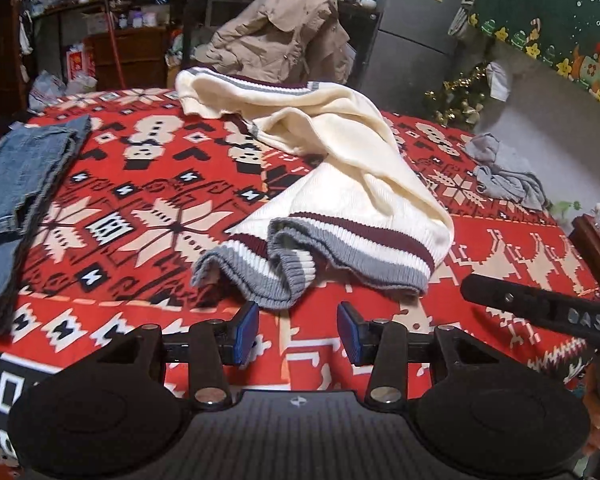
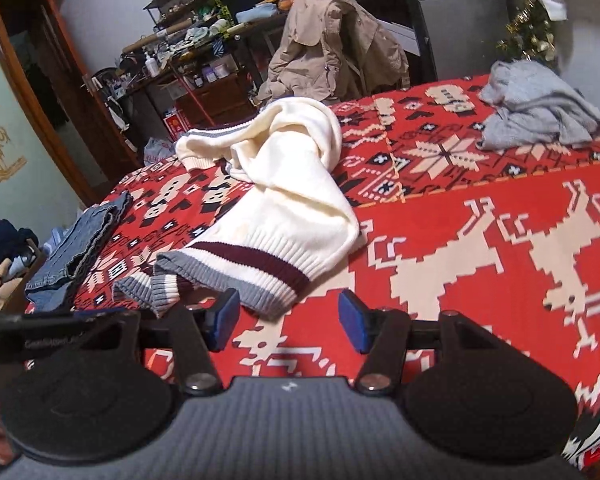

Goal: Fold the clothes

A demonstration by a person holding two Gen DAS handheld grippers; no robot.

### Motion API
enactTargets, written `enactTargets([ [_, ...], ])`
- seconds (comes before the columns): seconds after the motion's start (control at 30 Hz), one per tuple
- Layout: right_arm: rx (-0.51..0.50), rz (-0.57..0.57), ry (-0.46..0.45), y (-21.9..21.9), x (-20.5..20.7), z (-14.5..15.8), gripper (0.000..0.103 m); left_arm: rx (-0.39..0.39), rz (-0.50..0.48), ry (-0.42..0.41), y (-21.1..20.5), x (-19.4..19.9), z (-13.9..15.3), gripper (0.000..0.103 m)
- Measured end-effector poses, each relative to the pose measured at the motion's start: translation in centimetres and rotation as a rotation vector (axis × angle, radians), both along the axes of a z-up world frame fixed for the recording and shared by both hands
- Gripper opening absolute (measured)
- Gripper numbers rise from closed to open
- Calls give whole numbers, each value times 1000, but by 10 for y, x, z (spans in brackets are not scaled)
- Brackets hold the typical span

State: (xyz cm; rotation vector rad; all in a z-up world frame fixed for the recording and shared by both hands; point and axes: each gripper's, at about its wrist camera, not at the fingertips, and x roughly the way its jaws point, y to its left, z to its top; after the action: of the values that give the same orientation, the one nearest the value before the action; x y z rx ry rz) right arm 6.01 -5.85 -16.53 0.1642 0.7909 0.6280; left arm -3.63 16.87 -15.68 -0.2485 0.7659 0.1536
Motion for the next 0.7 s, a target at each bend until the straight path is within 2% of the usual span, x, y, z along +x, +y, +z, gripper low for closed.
enactTargets([
  [0.17,7,17,38,15,12,-8,55,14,10,2,-2,-6,-1,43],
  [0.33,-129,85,-19,49,13,-12,55,15,27,2,5,-9,2,43],
  [0.6,-309,140,-122,75,-1,-23,55,-6,53,9,16,-11,1,43],
  [0.7,-356,115,-153,76,-1,-27,48,-3,60,7,17,-13,1,44],
])
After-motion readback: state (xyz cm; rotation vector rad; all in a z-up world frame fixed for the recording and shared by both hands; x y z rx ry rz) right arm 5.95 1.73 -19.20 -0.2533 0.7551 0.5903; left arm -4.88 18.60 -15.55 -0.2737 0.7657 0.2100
